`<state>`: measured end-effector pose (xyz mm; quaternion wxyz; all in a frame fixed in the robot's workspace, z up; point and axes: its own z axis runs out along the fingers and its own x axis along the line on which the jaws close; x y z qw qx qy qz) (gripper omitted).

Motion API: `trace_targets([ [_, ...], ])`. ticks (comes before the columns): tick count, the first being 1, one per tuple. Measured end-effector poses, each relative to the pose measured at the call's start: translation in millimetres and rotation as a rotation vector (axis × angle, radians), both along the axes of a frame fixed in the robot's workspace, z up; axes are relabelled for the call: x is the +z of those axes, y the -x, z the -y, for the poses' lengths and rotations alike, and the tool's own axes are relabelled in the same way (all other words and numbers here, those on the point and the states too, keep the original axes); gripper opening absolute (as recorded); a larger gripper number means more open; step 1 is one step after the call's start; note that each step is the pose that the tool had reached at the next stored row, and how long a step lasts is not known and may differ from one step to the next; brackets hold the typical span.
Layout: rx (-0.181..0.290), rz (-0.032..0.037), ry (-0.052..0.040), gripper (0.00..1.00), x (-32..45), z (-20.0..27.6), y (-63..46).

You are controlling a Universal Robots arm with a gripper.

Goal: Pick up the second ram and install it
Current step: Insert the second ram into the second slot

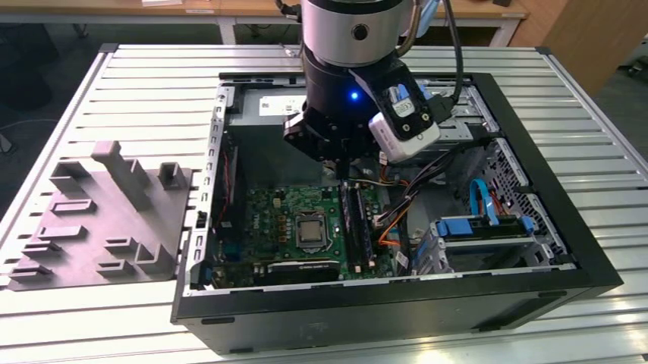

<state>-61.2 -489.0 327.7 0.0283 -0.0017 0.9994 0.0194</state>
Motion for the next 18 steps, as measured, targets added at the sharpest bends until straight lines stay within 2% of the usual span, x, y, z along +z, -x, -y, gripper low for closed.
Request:
trace_targets([
  [11, 0.000, 0.0000, 0.0000, 0.12, -2.2, 0.0, -7.5],
  [18, 0.000, 0.0038, -0.0001, 0.12, -13.9, 0.0, -7.7],
])
